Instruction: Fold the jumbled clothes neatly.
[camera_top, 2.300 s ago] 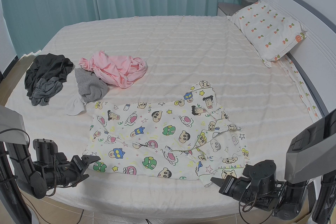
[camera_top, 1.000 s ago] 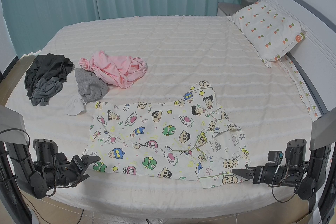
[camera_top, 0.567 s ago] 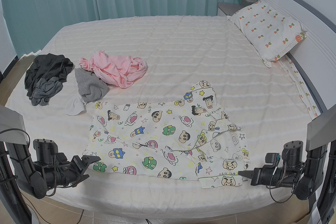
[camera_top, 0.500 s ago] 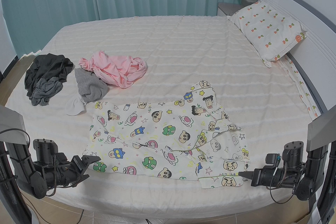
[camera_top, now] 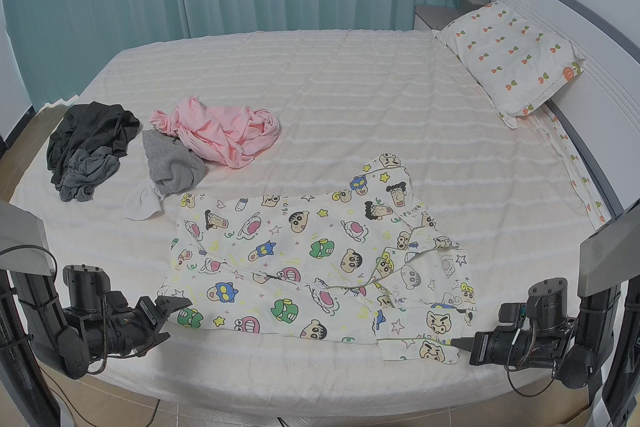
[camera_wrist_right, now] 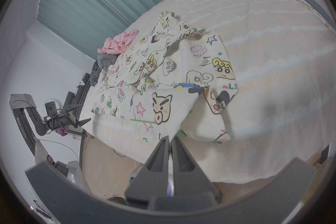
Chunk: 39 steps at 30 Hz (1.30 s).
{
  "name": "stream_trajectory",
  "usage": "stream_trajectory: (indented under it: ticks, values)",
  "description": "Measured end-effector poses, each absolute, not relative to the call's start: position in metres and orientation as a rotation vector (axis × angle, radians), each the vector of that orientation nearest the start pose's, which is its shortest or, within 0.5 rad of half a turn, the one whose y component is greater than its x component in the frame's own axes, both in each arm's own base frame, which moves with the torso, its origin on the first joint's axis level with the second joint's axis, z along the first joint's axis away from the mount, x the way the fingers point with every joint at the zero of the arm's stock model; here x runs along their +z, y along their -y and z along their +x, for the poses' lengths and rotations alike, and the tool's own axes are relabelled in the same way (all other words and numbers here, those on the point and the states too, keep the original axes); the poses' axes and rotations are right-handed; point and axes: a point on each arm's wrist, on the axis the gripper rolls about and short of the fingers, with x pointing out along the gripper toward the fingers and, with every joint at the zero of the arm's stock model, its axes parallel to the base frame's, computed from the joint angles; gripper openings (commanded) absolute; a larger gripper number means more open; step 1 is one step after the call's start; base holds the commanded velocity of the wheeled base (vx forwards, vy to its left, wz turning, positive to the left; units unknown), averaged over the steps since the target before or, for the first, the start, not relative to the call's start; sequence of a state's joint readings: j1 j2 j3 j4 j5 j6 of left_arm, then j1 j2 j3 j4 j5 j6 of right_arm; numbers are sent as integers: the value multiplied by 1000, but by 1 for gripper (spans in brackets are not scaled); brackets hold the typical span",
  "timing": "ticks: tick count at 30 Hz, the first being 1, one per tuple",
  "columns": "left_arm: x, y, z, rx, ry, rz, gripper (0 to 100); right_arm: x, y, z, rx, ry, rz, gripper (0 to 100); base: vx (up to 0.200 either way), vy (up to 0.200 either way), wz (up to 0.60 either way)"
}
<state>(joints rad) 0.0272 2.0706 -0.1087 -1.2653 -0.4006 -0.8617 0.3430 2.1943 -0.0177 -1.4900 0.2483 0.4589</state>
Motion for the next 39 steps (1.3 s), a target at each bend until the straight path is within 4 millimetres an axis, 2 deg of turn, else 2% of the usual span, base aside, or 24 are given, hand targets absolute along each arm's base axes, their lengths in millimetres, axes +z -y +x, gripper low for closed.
stream_trajectory:
  ticks: [10, 15, 19, 20, 31, 39]
  values:
    - [8, 3, 224, -41, -804, -965, 100, 2, -76, 207, 315, -698, 370, 0, 0, 0, 0]
    - [8, 3, 224, -41, -804, -965, 100, 11, -83, 204, 300, -648, 350, 0, 0, 0, 0]
    - [8, 3, 224, -41, -804, -965, 100, 10, -85, 203, 307, -653, 352, 0, 0, 0, 0]
    - [8, 3, 224, -41, -804, -965, 100, 9, -86, 203, 306, -660, 356, 100, 0, 0, 0]
    - [8, 3, 224, -40, -804, -965, 100, -4, -83, 205, 244, -724, 413, 100, 0, 0, 0]
    - [8, 3, 224, -38, -805, -965, 100, 15, -75, 207, 203, -619, 425, 100, 0, 0, 0]
